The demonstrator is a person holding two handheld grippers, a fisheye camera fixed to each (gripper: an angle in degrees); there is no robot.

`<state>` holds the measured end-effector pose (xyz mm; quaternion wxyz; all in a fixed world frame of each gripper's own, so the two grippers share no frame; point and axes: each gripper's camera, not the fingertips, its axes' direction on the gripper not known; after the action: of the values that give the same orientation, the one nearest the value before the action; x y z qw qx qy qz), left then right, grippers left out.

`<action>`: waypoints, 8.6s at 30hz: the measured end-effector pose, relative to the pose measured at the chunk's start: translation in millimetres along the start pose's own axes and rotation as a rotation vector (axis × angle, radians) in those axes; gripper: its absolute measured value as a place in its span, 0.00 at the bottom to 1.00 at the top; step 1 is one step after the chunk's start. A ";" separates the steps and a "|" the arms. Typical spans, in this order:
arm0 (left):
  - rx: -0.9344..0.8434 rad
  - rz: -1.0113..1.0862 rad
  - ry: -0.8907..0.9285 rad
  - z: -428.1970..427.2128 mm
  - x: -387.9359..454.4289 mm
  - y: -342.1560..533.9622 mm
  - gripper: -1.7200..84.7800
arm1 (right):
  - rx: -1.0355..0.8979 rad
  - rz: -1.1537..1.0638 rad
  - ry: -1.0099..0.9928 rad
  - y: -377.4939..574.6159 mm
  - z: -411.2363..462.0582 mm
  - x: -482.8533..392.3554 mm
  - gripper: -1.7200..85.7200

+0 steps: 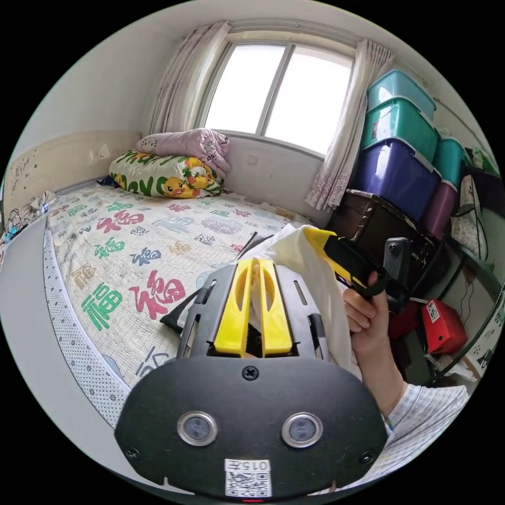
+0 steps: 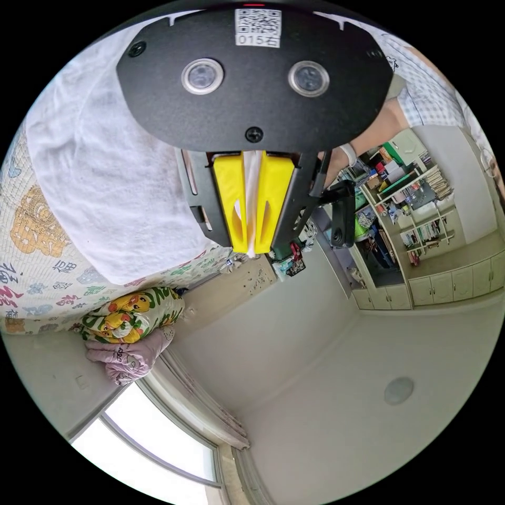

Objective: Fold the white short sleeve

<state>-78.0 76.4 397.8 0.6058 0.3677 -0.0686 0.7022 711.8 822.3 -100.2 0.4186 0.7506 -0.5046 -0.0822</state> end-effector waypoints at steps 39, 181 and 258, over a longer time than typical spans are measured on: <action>0.407 -0.068 -0.681 -666.7 104.6 540.6 0.03 | -0.232 -0.395 -0.048 171.4 179.5 -268.9 0.04; 0.103 -0.537 -0.389 -260.9 441.7 752.9 0.07 | -0.830 -0.254 0.023 264.4 113.2 16.1 0.09; 0.113 -0.135 -0.463 -219.7 150.6 34.2 0.11 | -0.446 0.366 0.029 -117.9 498.6 83.1 0.18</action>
<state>-203.3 307.2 341.8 0.5981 0.5557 -0.1414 0.5598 560.5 498.2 -476.3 0.5884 0.5375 -0.5951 -0.1034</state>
